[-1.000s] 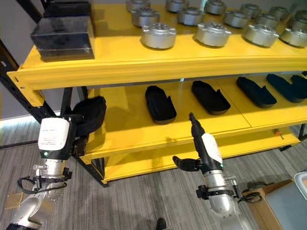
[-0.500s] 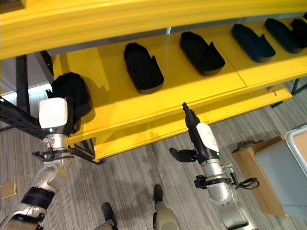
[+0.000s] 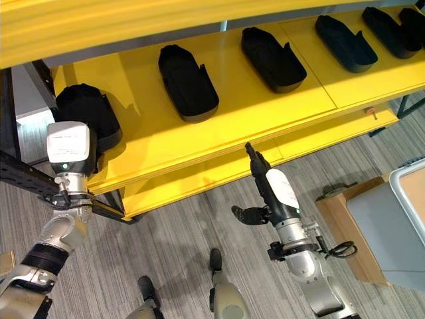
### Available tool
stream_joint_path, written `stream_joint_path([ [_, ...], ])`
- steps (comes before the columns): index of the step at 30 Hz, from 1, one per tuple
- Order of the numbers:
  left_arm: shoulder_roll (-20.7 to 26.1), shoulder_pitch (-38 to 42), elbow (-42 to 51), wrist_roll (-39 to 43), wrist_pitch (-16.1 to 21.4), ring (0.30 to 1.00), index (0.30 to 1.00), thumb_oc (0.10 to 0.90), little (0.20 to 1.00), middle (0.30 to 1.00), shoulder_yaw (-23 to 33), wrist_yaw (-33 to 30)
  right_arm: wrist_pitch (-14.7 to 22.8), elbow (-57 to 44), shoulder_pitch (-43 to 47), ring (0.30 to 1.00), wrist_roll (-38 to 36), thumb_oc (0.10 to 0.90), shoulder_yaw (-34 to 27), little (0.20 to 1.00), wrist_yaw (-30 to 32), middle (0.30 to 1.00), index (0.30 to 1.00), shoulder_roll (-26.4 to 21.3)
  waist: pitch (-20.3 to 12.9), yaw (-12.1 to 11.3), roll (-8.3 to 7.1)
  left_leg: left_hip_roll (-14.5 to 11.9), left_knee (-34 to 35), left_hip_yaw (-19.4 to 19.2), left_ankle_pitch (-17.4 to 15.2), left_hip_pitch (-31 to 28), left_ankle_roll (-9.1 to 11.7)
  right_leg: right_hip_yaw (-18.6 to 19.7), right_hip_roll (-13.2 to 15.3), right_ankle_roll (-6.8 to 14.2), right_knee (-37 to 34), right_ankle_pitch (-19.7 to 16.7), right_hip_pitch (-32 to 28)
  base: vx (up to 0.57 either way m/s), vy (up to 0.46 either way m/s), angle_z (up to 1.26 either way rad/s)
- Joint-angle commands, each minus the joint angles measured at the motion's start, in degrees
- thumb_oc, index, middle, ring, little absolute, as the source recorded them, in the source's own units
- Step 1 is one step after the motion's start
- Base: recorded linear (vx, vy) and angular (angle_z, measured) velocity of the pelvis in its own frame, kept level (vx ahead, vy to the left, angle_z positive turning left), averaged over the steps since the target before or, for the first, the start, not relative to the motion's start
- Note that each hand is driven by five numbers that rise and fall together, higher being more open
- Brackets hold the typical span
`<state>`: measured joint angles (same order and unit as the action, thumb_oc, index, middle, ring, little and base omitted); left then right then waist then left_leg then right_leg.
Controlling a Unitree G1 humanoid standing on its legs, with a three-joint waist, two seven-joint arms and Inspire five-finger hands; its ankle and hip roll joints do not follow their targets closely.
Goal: Move parts from the plastic box to the shelf.
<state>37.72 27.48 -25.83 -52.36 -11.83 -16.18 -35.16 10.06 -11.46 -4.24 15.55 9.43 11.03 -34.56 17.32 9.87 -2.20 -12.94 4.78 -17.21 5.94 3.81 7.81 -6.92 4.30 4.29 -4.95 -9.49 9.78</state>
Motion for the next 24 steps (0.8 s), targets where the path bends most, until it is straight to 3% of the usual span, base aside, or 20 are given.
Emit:
stream_joint_path([
  [1,2.3,2.8,-4.2,0.3,1.0,0.300,0.300,0.400,0.300,0.300,-0.1,1.6,6.1,-8.6,3.0,1.000,-1.8,0.900,-1.8,1.000,2.6,1.000,1.000,-2.0,-2.4,0.6,-2.23,-2.1,-1.4,2.7,0.5,-1.4,0.8,2.0,1.2,3.1,5.9,5.5,0.7,0.00,0.000,0.00],
  [5,4.4,5.4,-8.6,0.0,1.6,0.300,0.300,0.400,0.300,0.300,-3.0,1.9,7.0,-8.5,3.1,1.000,-2.1,0.900,-1.6,1.000,3.0,1.000,1.000,-2.6,-1.7,0.7,-2.18,-1.9,-1.6,2.6,0.4,-1.4,0.7,2.1,1.5,3.2,6.2,5.5,0.9,0.01,0.028,-0.01],
  [6,4.6,6.1,-9.6,0.1,1.8,0.566,0.566,0.590,0.566,0.566,-3.5,2.1,7.1,-8.4,3.0,1.000,-2.1,0.900,-1.5,1.000,3.1,1.000,1.000,-2.7,-1.5,0.8,-2.20,-1.8,-1.6,2.6,0.4,-1.4,0.7,2.1,1.6,3.3,6.2,5.5,0.8,0.00,0.000,0.00],
  [7,4.7,6.5,-10.2,0.2,1.8,0.747,0.747,0.720,0.747,0.747,-3.9,2.1,7.1,-8.4,2.9,1.000,-2.0,0.900,-1.4,1.000,3.1,1.000,1.000,-2.8,-1.5,0.9,-2.22,-1.8,-1.7,2.6,0.3,-1.5,0.7,2.1,1.6,3.3,6.2,5.5,0.8,0.00,0.000,0.00],
  [8,4.4,7.1,-10.9,1.1,2.0,1.000,1.000,0.900,1.000,1.000,-4.1,2.6,7.1,-8.4,2.9,1.000,-1.7,0.900,-1.5,1.000,3.3,1.000,1.000,-2.8,-1.3,0.9,-2.30,-1.8,-1.8,2.6,0.3,-1.5,0.7,2.2,1.7,3.3,6.3,5.5,0.8,0.00,0.000,0.00],
  [24,5.0,7.1,-10.4,1.5,2.8,1.000,1.000,0.900,1.000,1.000,-4.6,3.9,6.7,-8.6,1.7,1.000,-1.6,0.900,-2.5,1.000,3.3,1.000,1.000,-3.3,-1.0,0.8,-1.86,-1.7,-1.9,2.7,-0.3,-2.2,0.6,2.3,1.8,3.3,6.5,5.9,-0.1,0.00,0.000,0.00],
])
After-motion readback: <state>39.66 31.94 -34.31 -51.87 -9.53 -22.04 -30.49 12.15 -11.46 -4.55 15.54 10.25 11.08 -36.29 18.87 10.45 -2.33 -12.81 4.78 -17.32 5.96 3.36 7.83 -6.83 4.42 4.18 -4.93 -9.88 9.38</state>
